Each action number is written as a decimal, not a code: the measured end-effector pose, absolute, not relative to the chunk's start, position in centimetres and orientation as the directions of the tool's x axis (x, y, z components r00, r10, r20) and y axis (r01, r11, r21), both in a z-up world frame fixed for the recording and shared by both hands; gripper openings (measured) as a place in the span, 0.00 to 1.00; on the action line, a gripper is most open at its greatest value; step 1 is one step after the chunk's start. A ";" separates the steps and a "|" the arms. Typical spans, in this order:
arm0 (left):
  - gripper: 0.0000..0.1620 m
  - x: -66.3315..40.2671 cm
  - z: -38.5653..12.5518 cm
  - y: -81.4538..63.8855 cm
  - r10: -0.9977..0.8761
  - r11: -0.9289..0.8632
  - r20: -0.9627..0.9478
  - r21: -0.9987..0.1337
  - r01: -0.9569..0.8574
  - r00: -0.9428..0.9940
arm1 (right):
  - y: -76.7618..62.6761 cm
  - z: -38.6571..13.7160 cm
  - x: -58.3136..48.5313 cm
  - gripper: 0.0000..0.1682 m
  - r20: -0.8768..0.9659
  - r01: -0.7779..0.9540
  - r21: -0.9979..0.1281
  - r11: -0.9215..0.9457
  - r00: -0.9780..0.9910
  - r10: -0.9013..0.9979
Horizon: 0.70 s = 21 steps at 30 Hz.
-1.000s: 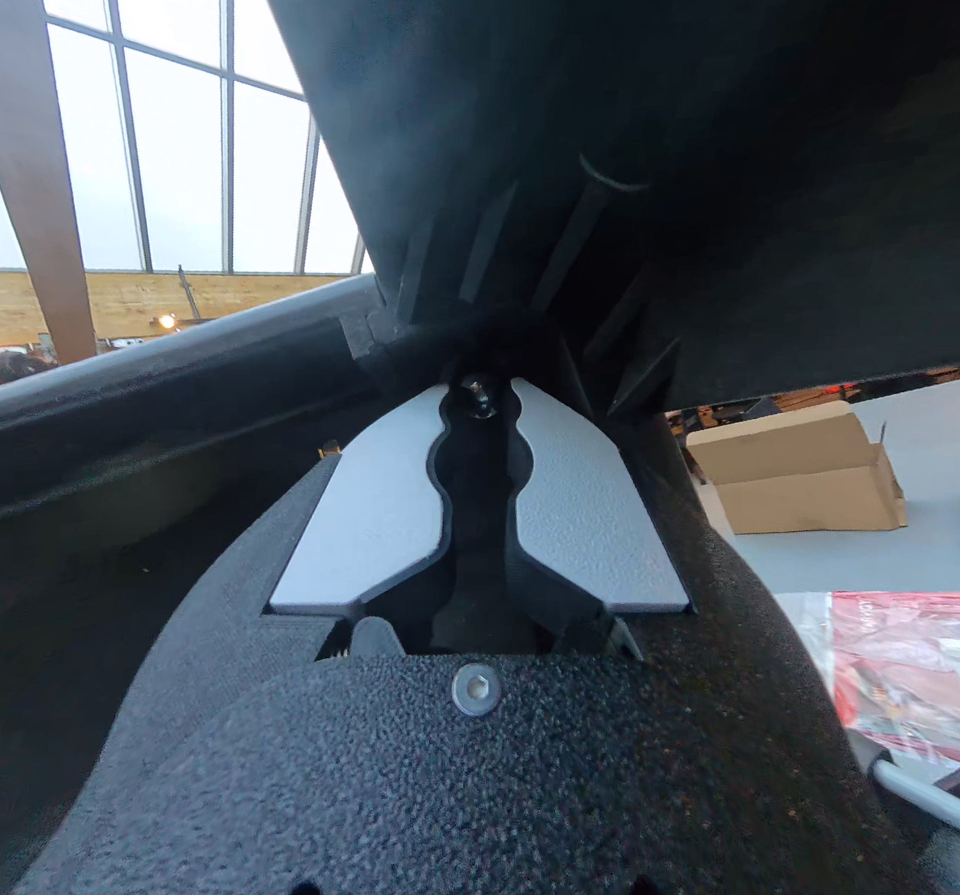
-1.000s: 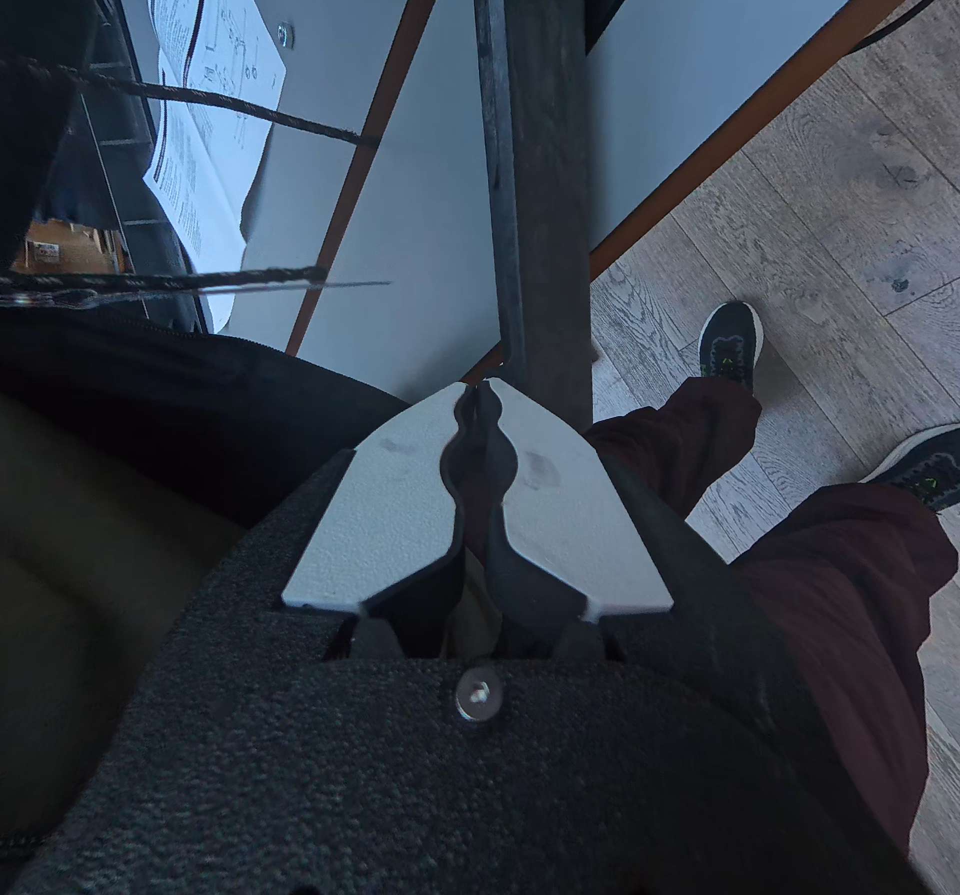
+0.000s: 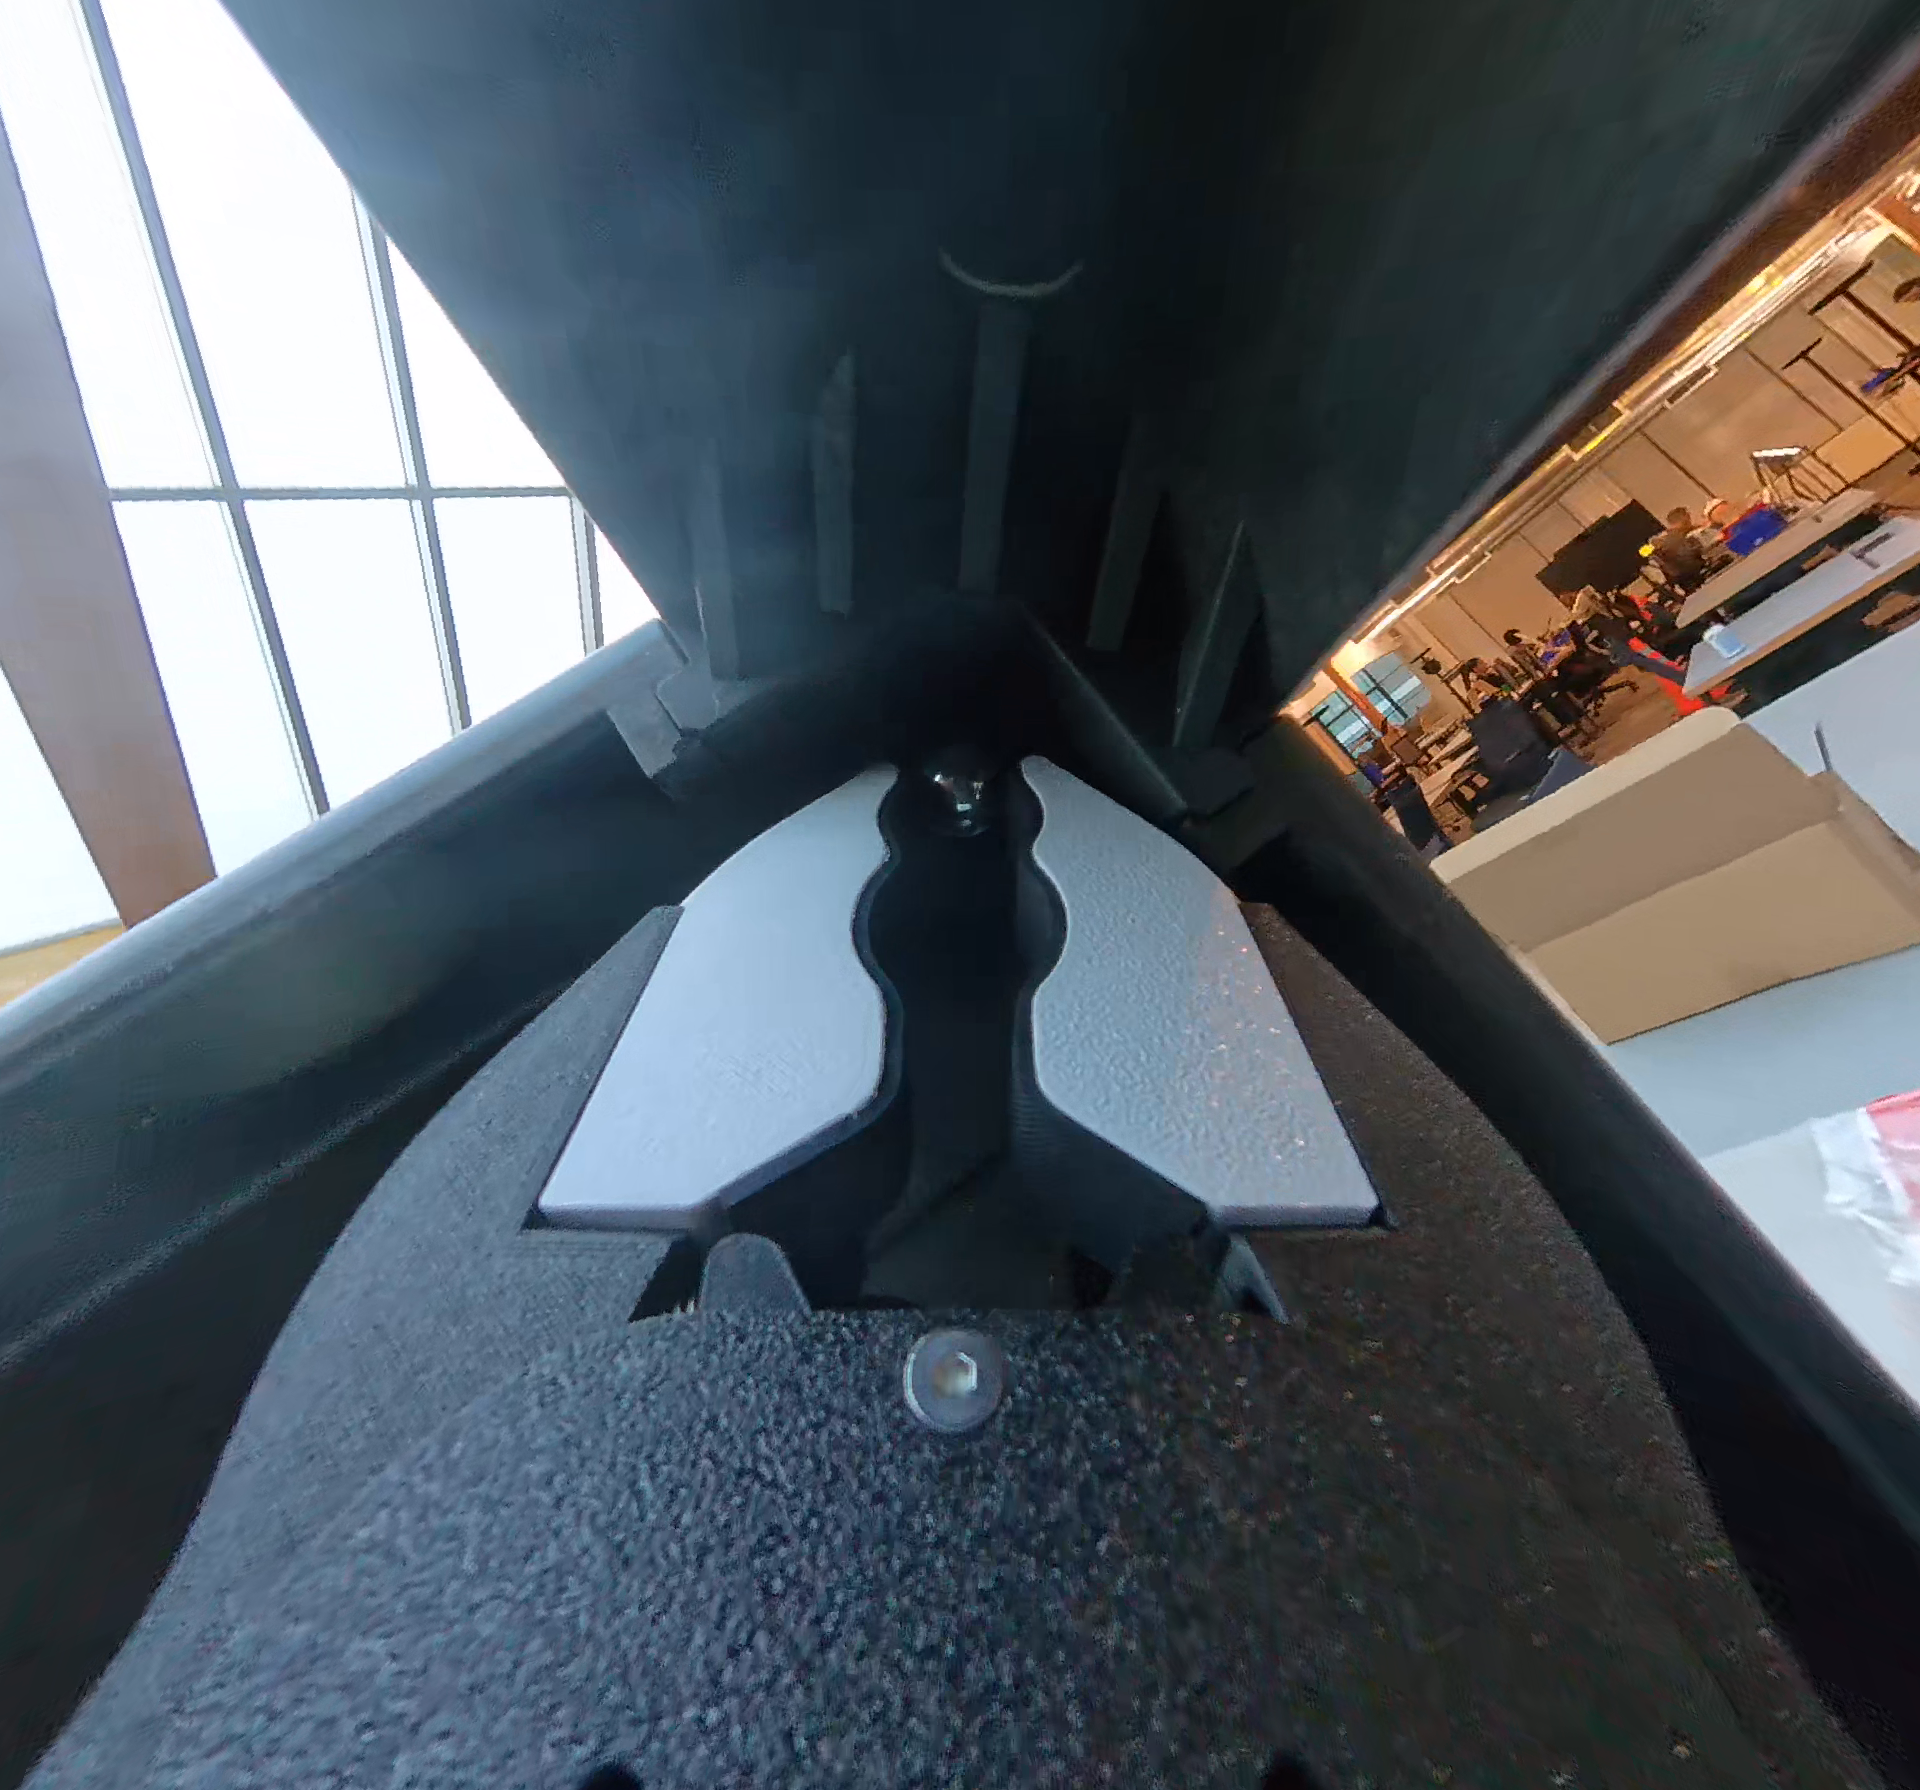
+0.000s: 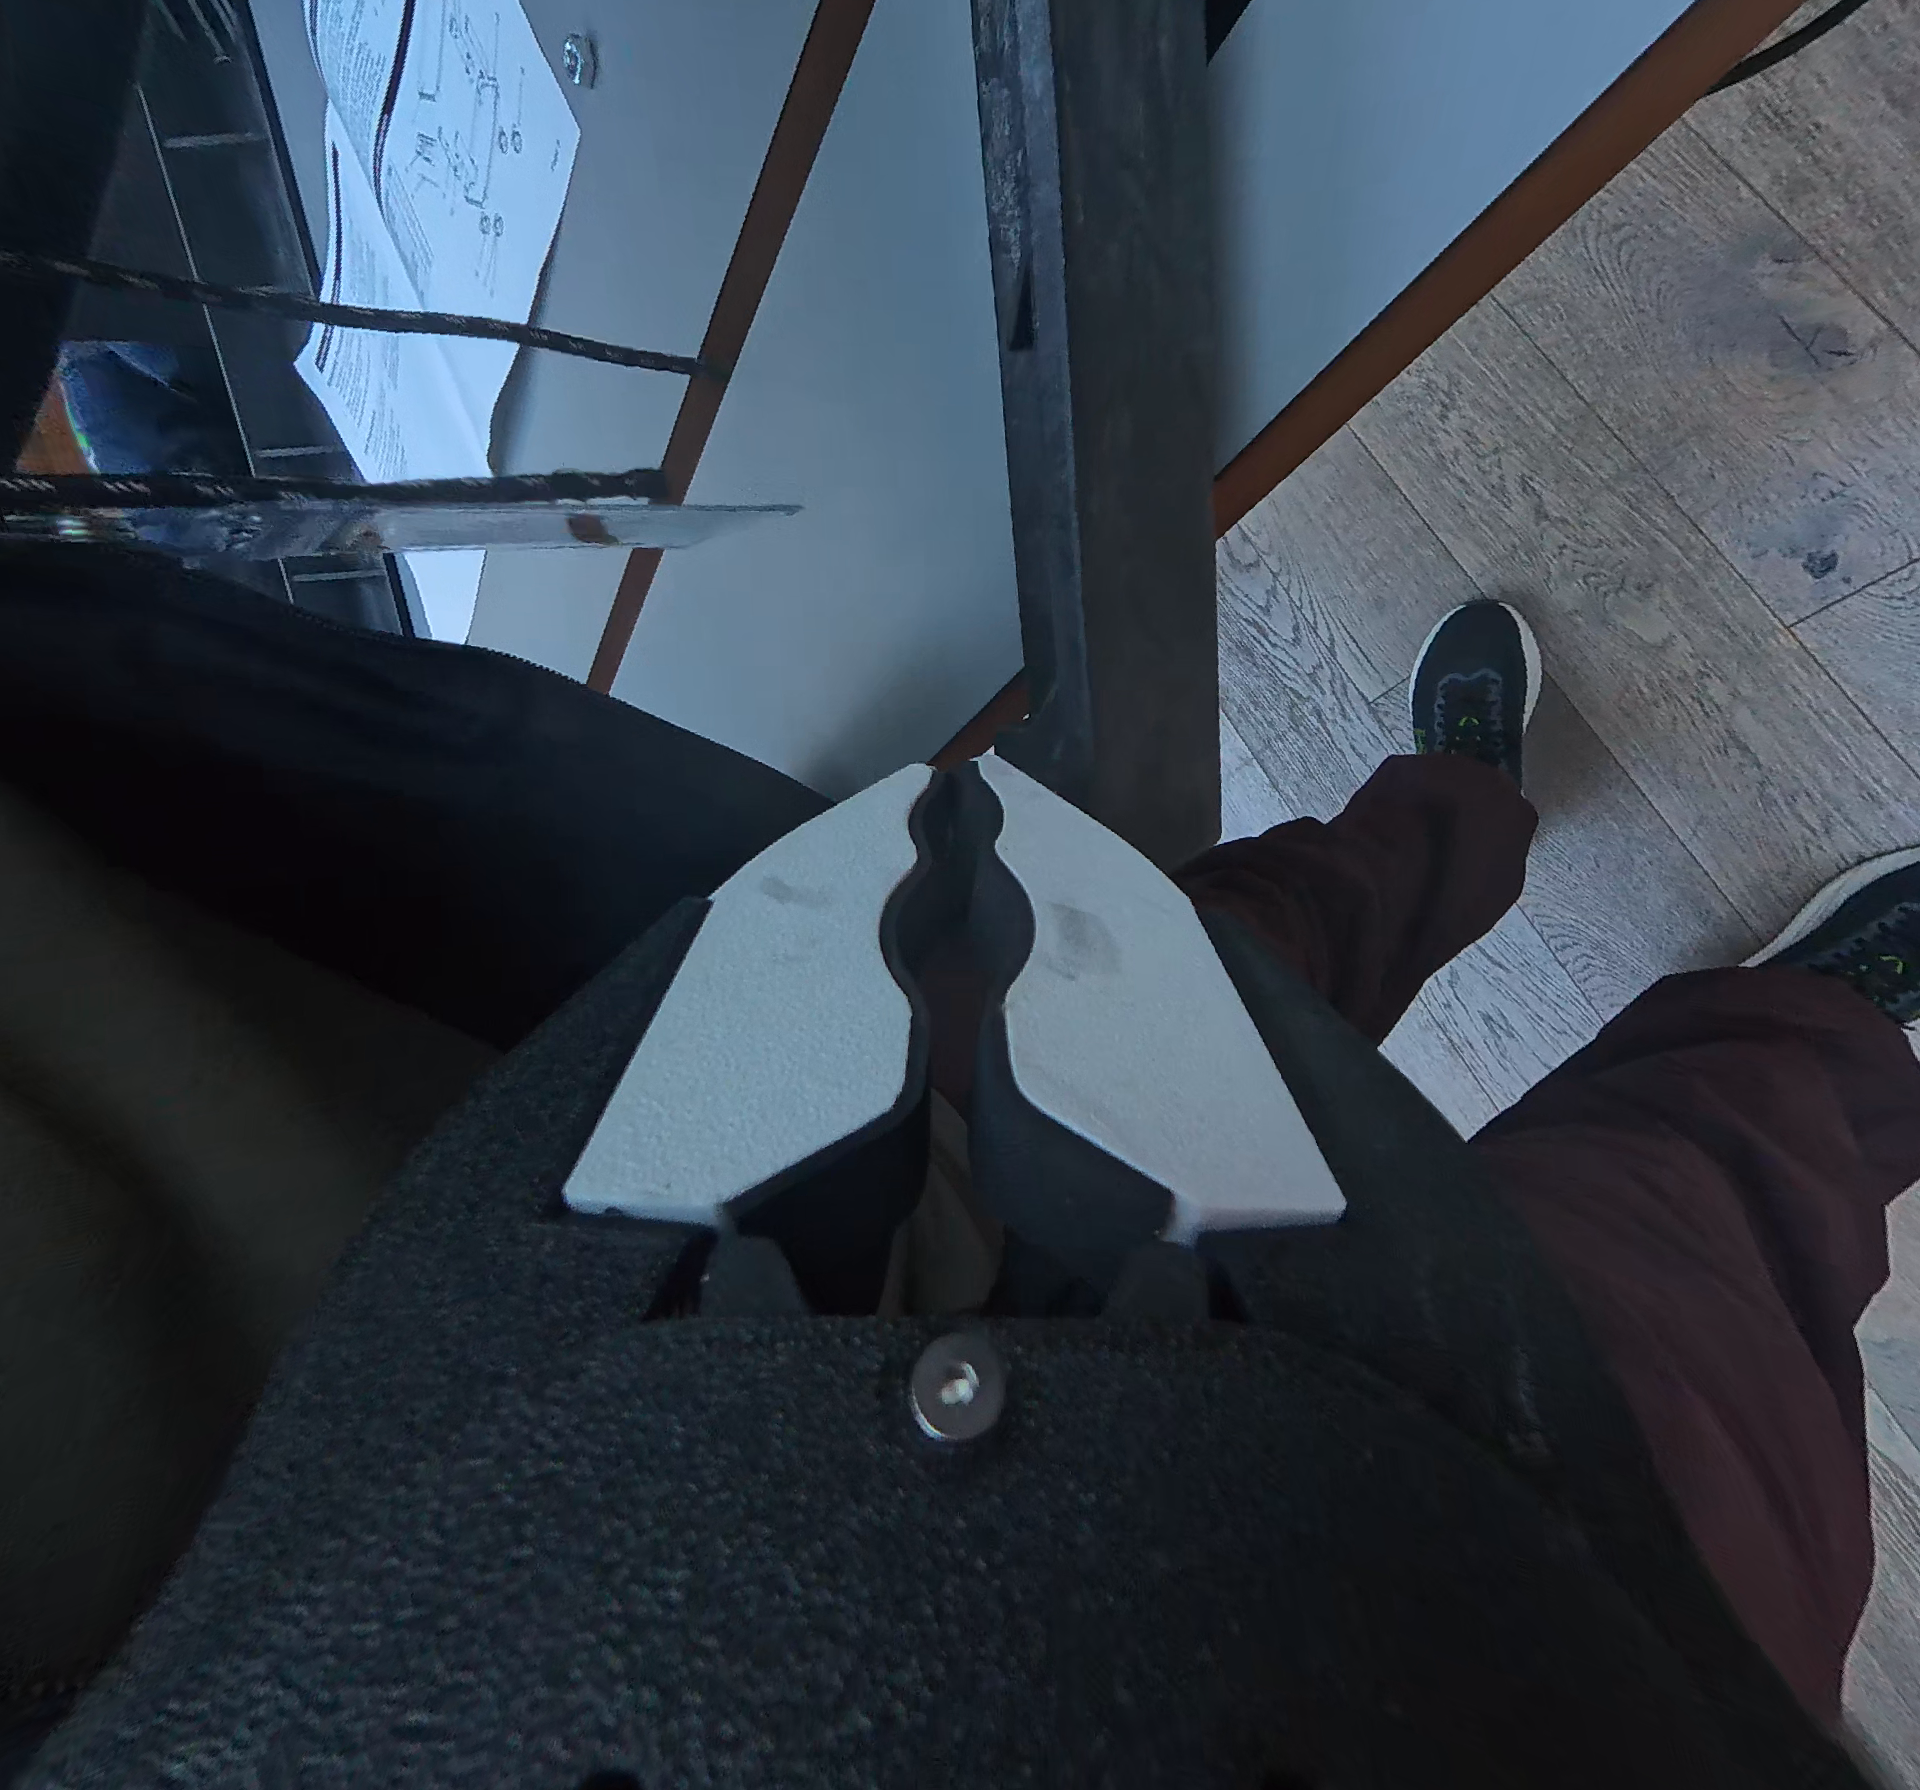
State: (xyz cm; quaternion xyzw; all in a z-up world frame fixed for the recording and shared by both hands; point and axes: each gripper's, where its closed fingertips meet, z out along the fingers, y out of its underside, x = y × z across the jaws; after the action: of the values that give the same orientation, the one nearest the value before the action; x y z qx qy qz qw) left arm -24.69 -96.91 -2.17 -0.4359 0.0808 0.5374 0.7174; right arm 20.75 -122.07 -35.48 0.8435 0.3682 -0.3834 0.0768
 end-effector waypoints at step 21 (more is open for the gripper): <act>0.10 -25.2 -1.9 -96.2 0.602 0.016 -0.703 -0.463 -0.886 0.379 | -121.8 -34.9 19.5 0.03 -0.701 0.685 -0.169 -0.709 0.422 0.575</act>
State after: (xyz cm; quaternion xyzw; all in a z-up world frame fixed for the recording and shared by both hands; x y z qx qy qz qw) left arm -25.15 -96.21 -1.88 -0.4537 0.1567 0.5349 0.6953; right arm 19.55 -121.75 -34.95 0.8402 0.3749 -0.3853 0.0713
